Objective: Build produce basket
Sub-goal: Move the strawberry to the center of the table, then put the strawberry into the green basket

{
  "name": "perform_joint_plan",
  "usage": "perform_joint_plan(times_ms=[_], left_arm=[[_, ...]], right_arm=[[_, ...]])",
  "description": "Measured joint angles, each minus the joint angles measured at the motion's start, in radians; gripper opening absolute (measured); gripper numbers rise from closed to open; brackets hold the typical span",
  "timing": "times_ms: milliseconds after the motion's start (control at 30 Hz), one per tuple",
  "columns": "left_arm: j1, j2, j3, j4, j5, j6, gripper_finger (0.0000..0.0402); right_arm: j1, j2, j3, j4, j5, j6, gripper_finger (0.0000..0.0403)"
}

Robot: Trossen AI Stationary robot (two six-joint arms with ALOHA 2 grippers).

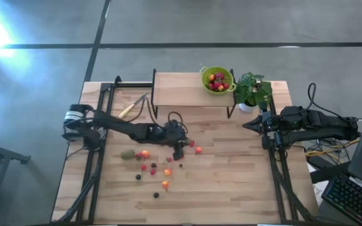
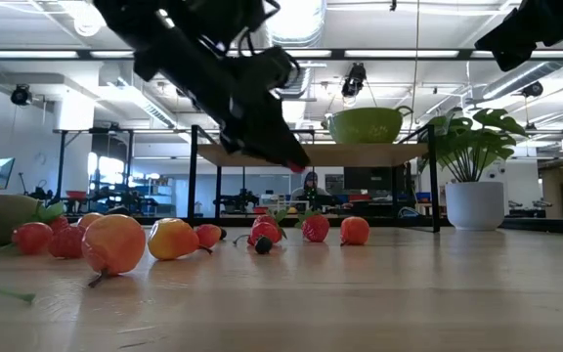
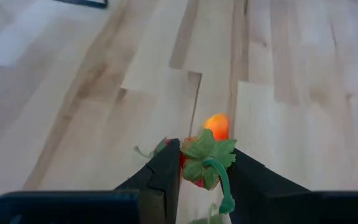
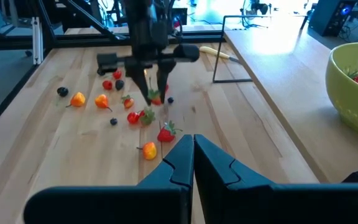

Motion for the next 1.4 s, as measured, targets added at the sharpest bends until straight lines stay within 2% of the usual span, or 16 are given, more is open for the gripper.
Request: perform_joint_plan(times_ms=[333,933,1267,1400], left_arm=[[0.002,0.097,0.127,-0.201,0.0,0.052,0.0105],[0.002,0.093,0.12,-0.267,-0.002,0.092,0.0113],[0.002,0.092,0.12,-0.272,0.011,0.092,0.0184],[0.002,0.064,0.141,-0.348,0.053,0.094,0.0196]], right_arm=[[0.0,0.0,0.0,0.0,0.0,0.0,0.0008],[0.0,0.0,0.0,0.0,0.0,0.0,0.0008],[0.0,0.0,0.0,0.0,0.0,0.0,0.0008],[0.0,0.0,0.0,0.0,0.0,0.0,0.0008]])
